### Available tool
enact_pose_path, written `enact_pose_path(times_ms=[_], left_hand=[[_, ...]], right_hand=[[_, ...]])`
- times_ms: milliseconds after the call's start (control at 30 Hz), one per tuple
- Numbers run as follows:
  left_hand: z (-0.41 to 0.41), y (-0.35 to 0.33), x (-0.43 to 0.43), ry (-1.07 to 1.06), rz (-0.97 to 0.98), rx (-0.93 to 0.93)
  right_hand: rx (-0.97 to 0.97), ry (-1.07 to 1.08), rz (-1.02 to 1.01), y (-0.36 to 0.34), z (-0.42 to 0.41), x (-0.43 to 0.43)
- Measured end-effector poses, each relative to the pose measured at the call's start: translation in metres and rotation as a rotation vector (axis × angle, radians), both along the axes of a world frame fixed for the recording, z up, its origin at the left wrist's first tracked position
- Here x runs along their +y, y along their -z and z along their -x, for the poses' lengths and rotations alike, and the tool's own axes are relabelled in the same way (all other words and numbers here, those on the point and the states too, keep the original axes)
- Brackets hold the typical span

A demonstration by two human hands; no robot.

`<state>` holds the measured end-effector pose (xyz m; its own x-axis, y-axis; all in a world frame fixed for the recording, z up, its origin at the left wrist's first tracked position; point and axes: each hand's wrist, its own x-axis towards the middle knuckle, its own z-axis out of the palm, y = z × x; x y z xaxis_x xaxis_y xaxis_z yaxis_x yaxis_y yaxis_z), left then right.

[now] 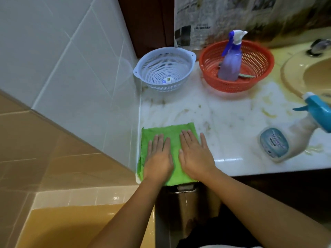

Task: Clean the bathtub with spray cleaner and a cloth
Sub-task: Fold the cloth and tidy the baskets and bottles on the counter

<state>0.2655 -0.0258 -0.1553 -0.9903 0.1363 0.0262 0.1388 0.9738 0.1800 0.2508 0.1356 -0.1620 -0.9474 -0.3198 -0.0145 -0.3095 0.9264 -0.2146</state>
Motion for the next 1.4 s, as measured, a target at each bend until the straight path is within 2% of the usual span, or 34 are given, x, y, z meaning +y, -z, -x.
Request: enact_pose_path(times_ms=[367,567,733,900,1067,1400], left_hand=[[0.049,-0.007,0.060,0.023,0.021,-0.075],[0.078,-0.004,0.063,0.007,-0.117,-0.061],[0.078,-0.009,0.061,0.024,-0.060,-0.092],[0.083,-0.014,0.065,0.087,-0.071,-0.015],[0.071,-0.004,0.062,0.074,-0.074,-0.059],[0.052,-0.005,0.040,0.191,-0.078,-0.117]], right_hand=[[-0.030,0.078,-0.034,-0.010,0.039,0.067],[-0.068,0.074,-0.017,-0.014,0.062,0.082],[-0.085,0.062,-0.030,-0.014,0.068,0.083],[-0.028,0.060,-0.058,-0.023,0.074,0.063],[0.003,0.067,0.014,-0.004,0.060,0.069],[-0.035,0.030,-0.061,-0.005,0.043,0.078]])
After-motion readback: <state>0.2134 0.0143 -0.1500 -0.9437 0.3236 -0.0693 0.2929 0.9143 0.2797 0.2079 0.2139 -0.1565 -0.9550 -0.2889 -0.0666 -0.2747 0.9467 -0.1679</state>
